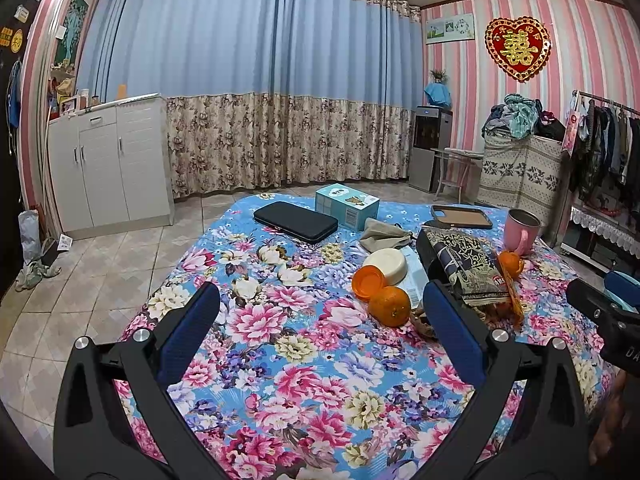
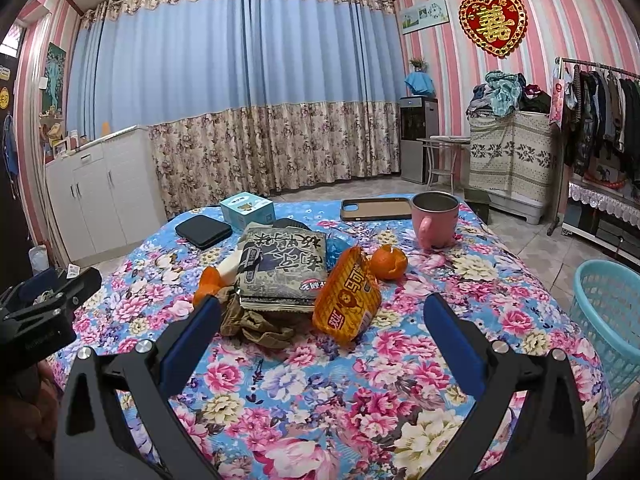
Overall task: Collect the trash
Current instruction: 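Grasp the mandarin with the left tool while the right tool grasps the grey snack bag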
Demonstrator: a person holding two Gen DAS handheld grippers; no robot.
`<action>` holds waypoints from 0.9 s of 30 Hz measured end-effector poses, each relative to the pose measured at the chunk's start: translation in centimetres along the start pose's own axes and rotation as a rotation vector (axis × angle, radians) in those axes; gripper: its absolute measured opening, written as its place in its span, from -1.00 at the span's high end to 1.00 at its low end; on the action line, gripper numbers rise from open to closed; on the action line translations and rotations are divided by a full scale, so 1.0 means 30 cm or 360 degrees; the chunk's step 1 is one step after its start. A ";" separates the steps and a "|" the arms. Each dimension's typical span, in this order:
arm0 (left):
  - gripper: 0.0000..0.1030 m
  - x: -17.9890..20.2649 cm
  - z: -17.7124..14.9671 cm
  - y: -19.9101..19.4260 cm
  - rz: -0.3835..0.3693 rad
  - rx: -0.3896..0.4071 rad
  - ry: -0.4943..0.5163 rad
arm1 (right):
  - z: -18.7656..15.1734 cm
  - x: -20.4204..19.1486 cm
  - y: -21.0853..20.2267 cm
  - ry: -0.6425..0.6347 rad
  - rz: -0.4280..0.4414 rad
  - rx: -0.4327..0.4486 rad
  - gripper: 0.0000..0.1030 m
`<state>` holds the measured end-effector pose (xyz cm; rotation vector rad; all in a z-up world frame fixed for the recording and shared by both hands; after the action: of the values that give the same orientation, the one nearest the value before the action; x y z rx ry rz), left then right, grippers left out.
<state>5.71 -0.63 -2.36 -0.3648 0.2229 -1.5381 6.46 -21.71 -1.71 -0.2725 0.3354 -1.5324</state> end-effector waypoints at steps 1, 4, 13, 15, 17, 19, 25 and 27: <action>-0.90 0.000 0.000 0.000 -0.0002 -0.0002 -0.0001 | 0.000 0.000 0.000 -0.0001 -0.0006 0.0000 -0.92; -0.90 -0.001 0.002 0.001 -0.0021 0.0015 -0.0040 | 0.003 -0.005 0.007 -0.0003 -0.0011 -0.0008 -0.92; -0.90 -0.029 0.257 0.116 0.0014 0.0038 0.0020 | 0.144 -0.064 0.094 -0.0083 -0.0045 0.0012 -0.92; -0.90 -0.036 0.299 0.155 0.0075 0.0080 0.0029 | 0.171 -0.093 0.149 -0.0097 -0.0039 -0.0014 -0.92; -0.90 -0.041 0.313 0.205 0.0118 0.0066 0.0071 | 0.179 -0.122 0.209 -0.0110 -0.0038 -0.0063 -0.92; -0.90 -0.059 0.309 0.259 0.0099 0.0009 0.0037 | 0.166 -0.160 0.281 -0.0145 -0.0040 -0.0136 -0.92; -0.90 -0.095 0.161 0.386 0.0026 -0.0192 -0.0041 | 0.100 -0.215 0.455 -0.0284 -0.0162 -0.0330 -0.92; -0.90 -0.088 0.127 0.413 -0.0053 -0.0256 -0.0112 | 0.086 -0.213 0.496 -0.0308 -0.0216 -0.0384 -0.92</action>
<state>18.55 2.28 -3.60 -0.5509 0.2873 -1.5419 21.14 -15.08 -4.68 -0.6398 0.3539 -1.5843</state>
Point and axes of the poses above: each gripper's, at about its wrist camera, not at the fingertips, and y roughly the way its jaws point, x to its right, z to its top, the point moved 6 cm from there along y, roughly the way its jaws point, and after that the axes turned 4 degrees about -y, right-handed, at the moved point
